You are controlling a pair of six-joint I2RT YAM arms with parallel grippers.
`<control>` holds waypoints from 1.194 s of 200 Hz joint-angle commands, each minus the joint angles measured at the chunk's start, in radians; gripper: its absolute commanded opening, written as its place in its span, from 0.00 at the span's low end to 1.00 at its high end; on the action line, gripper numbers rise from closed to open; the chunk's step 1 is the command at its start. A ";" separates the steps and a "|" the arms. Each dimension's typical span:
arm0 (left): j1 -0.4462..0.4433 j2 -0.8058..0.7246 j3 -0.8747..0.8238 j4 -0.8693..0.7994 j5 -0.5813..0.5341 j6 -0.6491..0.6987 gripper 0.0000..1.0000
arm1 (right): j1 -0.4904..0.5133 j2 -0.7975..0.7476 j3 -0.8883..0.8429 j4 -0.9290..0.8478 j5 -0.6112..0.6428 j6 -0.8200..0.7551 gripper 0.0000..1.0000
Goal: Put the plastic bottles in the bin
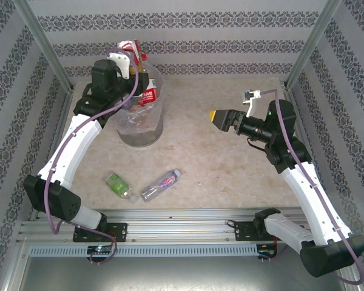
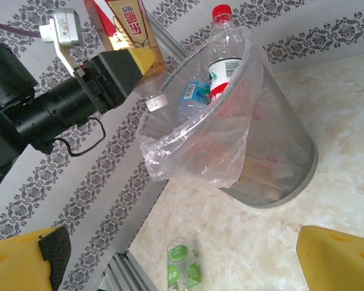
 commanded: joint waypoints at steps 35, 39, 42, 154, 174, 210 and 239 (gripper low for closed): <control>0.027 -0.009 0.009 -0.075 -0.170 0.086 0.59 | -0.006 -0.003 -0.022 -0.002 0.014 -0.027 0.96; 0.028 -0.008 0.008 -0.080 -0.185 0.094 0.59 | -0.007 0.001 -0.021 -0.002 0.013 -0.027 0.96; 0.029 -0.008 0.008 -0.083 -0.194 0.098 0.59 | -0.006 0.002 -0.022 -0.001 0.013 -0.027 0.96; 0.068 0.007 -0.048 -0.131 -0.268 0.114 0.61 | -0.006 0.021 -0.025 0.003 0.013 -0.034 0.96; 0.068 0.018 -0.071 -0.121 -0.267 0.102 0.61 | -0.007 0.023 -0.024 -0.001 0.014 -0.035 0.96; 0.070 0.023 -0.125 -0.074 -0.271 0.105 0.61 | -0.006 0.023 -0.022 -0.011 0.020 -0.044 0.96; 0.070 0.026 -0.159 -0.043 -0.255 0.095 0.62 | -0.007 0.022 -0.025 -0.010 0.023 -0.045 0.96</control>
